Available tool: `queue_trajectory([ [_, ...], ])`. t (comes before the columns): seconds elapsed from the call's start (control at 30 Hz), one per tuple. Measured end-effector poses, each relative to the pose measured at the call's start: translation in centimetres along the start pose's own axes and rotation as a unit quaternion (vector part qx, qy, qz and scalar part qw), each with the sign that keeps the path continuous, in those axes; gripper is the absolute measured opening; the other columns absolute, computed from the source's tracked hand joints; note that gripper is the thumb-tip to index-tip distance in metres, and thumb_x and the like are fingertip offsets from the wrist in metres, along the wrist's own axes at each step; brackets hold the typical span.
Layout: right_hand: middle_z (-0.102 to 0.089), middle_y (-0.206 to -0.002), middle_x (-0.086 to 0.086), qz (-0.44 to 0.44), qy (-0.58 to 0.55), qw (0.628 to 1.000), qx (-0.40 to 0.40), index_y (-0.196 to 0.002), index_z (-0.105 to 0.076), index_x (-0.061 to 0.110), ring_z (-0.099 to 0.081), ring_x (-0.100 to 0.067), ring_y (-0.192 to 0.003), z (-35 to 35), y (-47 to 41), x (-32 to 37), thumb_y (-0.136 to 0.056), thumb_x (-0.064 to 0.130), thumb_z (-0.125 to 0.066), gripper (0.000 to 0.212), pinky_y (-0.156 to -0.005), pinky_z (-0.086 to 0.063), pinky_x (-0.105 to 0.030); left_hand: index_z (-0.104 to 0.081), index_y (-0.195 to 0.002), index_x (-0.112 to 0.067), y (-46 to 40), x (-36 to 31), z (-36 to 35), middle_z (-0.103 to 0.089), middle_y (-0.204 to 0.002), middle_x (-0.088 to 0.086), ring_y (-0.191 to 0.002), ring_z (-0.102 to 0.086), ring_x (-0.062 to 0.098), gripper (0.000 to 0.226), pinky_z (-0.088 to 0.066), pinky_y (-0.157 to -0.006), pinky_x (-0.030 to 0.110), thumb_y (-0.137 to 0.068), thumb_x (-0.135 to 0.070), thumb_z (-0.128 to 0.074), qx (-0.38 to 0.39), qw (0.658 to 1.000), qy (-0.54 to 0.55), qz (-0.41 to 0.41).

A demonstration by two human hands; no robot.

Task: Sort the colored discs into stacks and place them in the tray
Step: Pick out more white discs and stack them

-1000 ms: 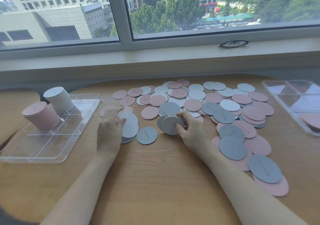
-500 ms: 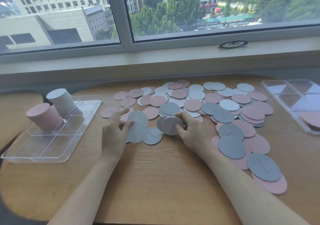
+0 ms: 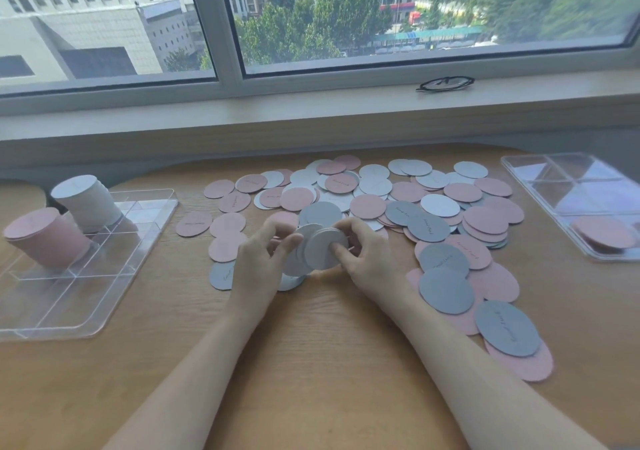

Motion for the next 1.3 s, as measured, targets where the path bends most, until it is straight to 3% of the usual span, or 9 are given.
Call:
queue_trajectory([
  [0.2,-0.07,-0.094,0.008,0.032,0.024,0.997,0.073,-0.11,-0.066,0.029,-0.064,-0.009,-0.081,-0.9,0.5,0.7,-0.086,0.012,-0.07,0.03,-0.072,-0.052,-0.022,-0.057,-0.081,-0.03,0.5,1.1,-0.1,-0.059,-0.074,-0.016,-0.073,-0.053,0.005,0.04,-0.038,-0.062,0.027,-0.098,-0.062,-0.038,0.032,0.992,-0.102,-0.072],
  [0.33,-0.069,-0.09,0.013,0.058,0.048,0.996,0.036,-0.112,-0.068,0.023,-0.06,-0.002,-0.073,-0.7,0.7,1.0,-0.085,0.011,-0.072,0.03,-0.067,-0.044,-0.012,-0.059,-0.115,-0.03,1.1,0.9,-1.2,-0.061,-0.104,-0.018,-0.101,-0.054,0.003,0.069,-0.042,-0.081,0.028,-0.088,-0.081,-0.023,0.132,0.984,-0.105,-0.05],
  [0.43,-0.07,-0.091,0.009,0.063,0.049,0.996,0.026,-0.113,-0.068,0.021,-0.06,-0.004,-0.072,-0.5,0.7,0.9,-0.084,0.011,-0.074,0.031,-0.067,-0.046,-0.013,-0.038,-0.145,-0.034,1.5,0.6,-1.7,-0.045,-0.127,-0.028,-0.121,-0.043,0.001,0.067,-0.037,-0.099,0.025,-0.09,-0.071,-0.043,0.183,0.974,-0.129,-0.04],
  [0.53,-0.069,-0.091,0.009,0.061,0.05,0.996,0.046,-0.114,-0.068,0.021,-0.059,-0.006,-0.072,-0.6,0.8,0.8,-0.084,0.011,-0.073,0.032,-0.069,-0.047,-0.016,-0.022,-0.153,-0.032,1.8,0.5,-2.0,-0.037,-0.134,-0.018,-0.126,-0.036,0.001,0.068,-0.03,-0.106,0.021,-0.097,-0.042,-0.059,0.209,0.964,-0.15,-0.065],
  [0.67,-0.07,-0.092,0.012,0.068,0.051,0.993,0.08,-0.112,-0.067,0.028,-0.063,-0.014,-0.077,-0.8,1.2,0.9,-0.087,0.014,-0.068,0.028,-0.073,-0.051,-0.028,-0.044,-0.134,-0.026,1.5,0.8,-1.6,-0.049,-0.122,-0.013,-0.114,-0.047,0.005,0.046,-0.04,-0.098,0.024,-0.093,-0.02,-0.066,0.173,0.973,-0.131,-0.081],
  [0.77,-0.07,-0.088,0.005,0.068,0.06,0.993,0.082,-0.11,-0.067,0.031,-0.063,-0.02,-0.074,-0.9,1.3,1.0,-0.091,0.029,-0.06,0.02,-0.072,-0.051,-0.035,-0.054,-0.113,-0.028,1.2,0.9,-1.2,-0.059,-0.105,-0.012,-0.097,-0.054,0.001,0.03,-0.04,-0.078,0.019,-0.09,-0.015,-0.067,0.176,0.974,-0.122,-0.072],
  [0.9,-0.068,-0.095,0.011,0.038,0.07,0.997,0.005,-0.103,-0.068,0.023,-0.06,-0.007,-0.085,-0.3,0.4,0.4,-0.095,0.03,-0.056,0.016,-0.073,-0.044,-0.024,-0.044,-0.085,-0.041,0.8,1.0,0.0,-0.057,-0.081,-0.017,-0.08,-0.055,-0.004,0.036,-0.036,-0.064,0.013,-0.089,-0.016,-0.069,0.173,0.974,-0.14,-0.046],
  [1.07,-0.057,-0.112,0.004,0.036,0.265,0.963,0.014,-0.113,-0.064,0.021,-0.054,-0.012,-0.102,-0.8,-1.5,0.0,-0.095,0.032,-0.061,0.022,-0.079,-0.028,-0.023,-0.046,-0.085,-0.034,0.5,1.7,0.7,-0.059,-0.076,-0.013,-0.075,-0.056,0.006,0.021,-0.043,-0.062,0.028,-0.084,-0.026,-0.065,0.161,0.975,-0.154,-0.024],
  [1.3,-0.047,-0.132,-0.004,0.027,0.423,0.902,0.082,-0.137,-0.049,0.023,-0.044,-0.025,-0.125,-2.7,-6.4,0.2,-0.088,0.051,-0.065,0.059,-0.102,-0.039,-0.039,-0.048,-0.089,-0.026,-0.1,2.6,2.0,-0.059,-0.069,-0.003,-0.067,-0.058,0.019,0.019,-0.051,-0.062,0.044,-0.074,-0.035,-0.054,0.137,0.976,-0.17,0.026],
])
Point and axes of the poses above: each hand's wrist, its own y-axis away from the middle knuckle, its own z-axis out of the back of the hand, x = y × z, the point moved 4 cm from there along -y, towards the middle knuckle
